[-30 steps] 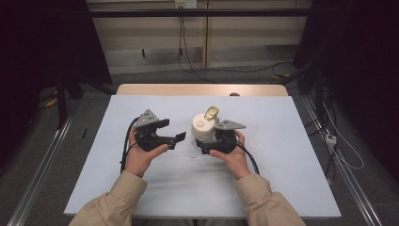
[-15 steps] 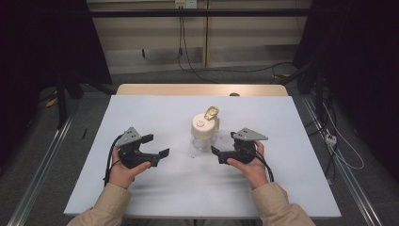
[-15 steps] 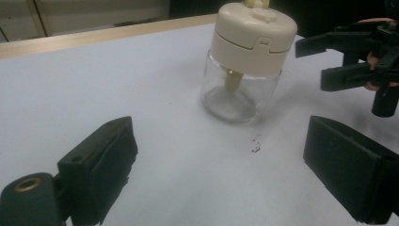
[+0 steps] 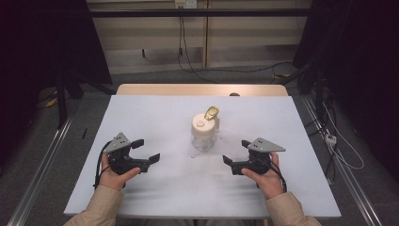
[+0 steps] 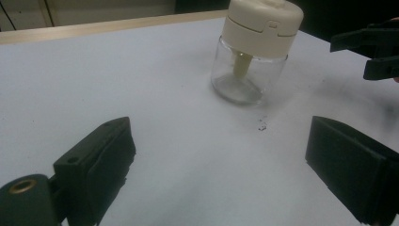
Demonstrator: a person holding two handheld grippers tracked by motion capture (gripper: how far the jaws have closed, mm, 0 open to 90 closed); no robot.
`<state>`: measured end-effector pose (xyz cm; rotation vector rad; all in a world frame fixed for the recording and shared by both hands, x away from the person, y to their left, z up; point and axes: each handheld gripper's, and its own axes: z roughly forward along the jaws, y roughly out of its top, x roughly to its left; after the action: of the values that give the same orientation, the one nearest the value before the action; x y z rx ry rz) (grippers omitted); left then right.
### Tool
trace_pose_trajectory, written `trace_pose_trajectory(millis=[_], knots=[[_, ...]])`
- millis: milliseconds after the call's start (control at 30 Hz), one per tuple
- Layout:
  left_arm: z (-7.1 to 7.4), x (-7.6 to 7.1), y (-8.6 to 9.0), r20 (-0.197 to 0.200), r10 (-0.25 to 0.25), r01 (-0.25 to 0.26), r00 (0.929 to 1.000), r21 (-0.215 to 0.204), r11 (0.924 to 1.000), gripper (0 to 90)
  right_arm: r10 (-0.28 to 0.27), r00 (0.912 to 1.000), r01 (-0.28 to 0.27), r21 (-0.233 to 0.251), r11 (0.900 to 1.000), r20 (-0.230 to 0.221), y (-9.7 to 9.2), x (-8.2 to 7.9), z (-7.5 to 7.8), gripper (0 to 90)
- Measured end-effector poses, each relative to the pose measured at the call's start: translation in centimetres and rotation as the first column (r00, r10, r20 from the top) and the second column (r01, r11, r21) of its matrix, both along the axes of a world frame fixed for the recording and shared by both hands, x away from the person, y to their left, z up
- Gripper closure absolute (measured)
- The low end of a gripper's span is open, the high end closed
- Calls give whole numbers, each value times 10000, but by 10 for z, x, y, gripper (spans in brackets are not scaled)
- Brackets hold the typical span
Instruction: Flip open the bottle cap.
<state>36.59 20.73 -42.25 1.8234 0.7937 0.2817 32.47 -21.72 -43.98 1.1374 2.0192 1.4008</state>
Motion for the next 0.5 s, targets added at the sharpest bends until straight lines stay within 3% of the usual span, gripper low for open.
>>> trace_pose_trajectory(millis=[500], knots=[[-6,-4,16,-109,199,-198,9997,148,9997,74,-96,10000,97,-76,9999,22,-22,-17,-2,42]])
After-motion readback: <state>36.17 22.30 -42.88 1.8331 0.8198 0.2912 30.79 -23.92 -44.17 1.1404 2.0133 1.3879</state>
